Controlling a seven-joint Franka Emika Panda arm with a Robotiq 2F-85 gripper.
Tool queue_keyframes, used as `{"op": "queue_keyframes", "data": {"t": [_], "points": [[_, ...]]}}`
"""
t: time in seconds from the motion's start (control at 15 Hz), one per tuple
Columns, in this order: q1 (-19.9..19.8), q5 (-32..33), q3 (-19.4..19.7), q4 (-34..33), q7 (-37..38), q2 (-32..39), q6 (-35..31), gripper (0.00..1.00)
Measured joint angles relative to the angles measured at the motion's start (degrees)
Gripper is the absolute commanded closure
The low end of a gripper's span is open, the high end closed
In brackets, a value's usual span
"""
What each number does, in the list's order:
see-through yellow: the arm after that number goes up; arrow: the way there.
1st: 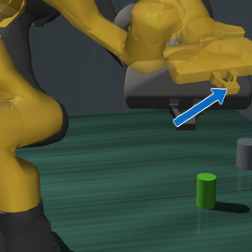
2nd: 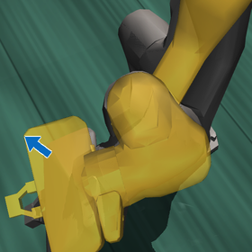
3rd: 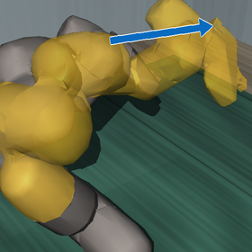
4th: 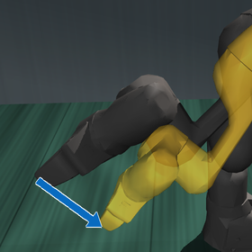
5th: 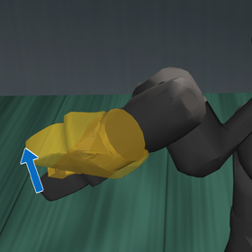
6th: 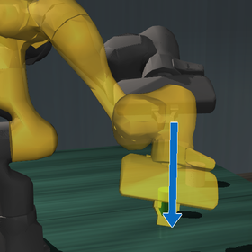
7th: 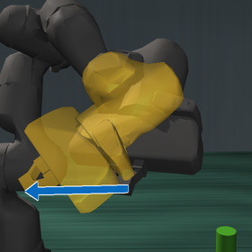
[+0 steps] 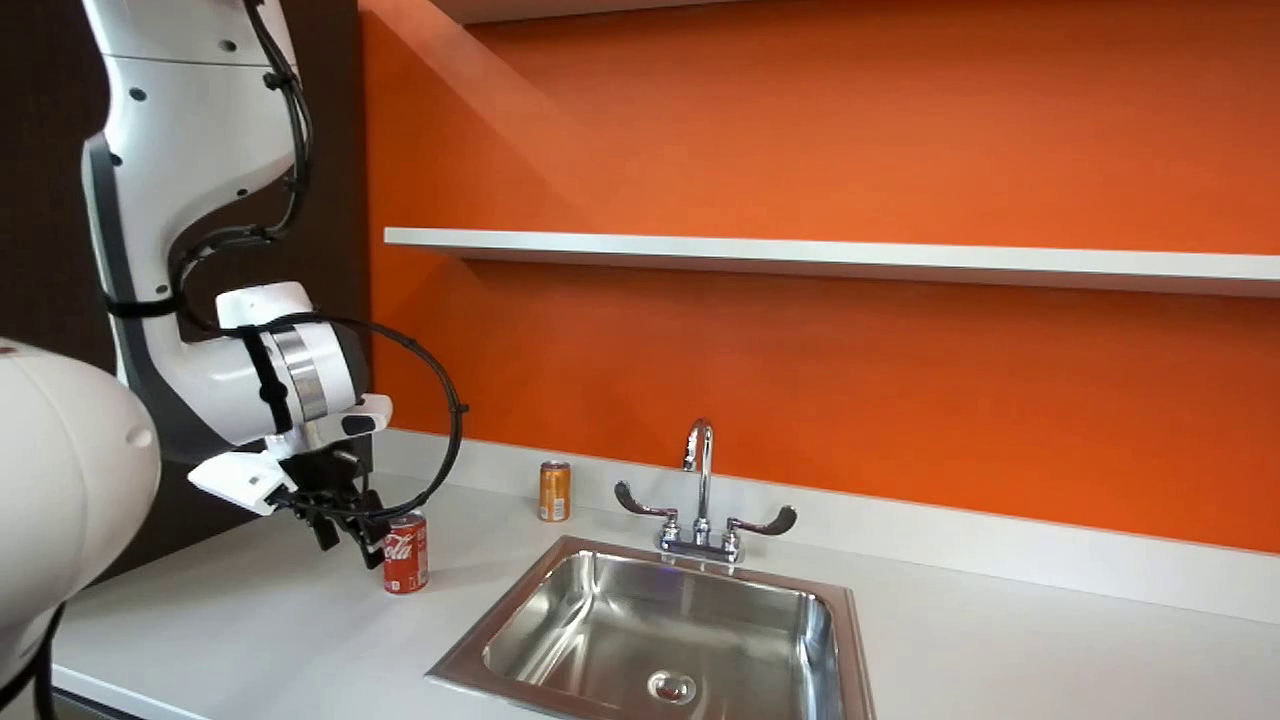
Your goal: Put the red can on the bottom shelf.
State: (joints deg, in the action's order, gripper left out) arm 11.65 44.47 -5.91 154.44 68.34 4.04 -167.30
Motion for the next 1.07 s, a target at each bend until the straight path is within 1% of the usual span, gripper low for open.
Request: {"op": "queue_keyframes", "data": {"t": [0.47, 0.53, 0.93, 1.07], "points": [[1.92, 22.28, 1.41, -2.90, 25.36, 2.35, 0.06, 0.00], [2.03, 24.45, 1.46, -3.58, 27.99, 3.09, 0.16, 0.00], [2.03, 31.36, 3.09, -8.94, 35.06, 7.50, 1.73, 0.00], [2.03, 32.44, 3.63, -10.36, 36.07, 8.98, 2.25, 0.00]]}}
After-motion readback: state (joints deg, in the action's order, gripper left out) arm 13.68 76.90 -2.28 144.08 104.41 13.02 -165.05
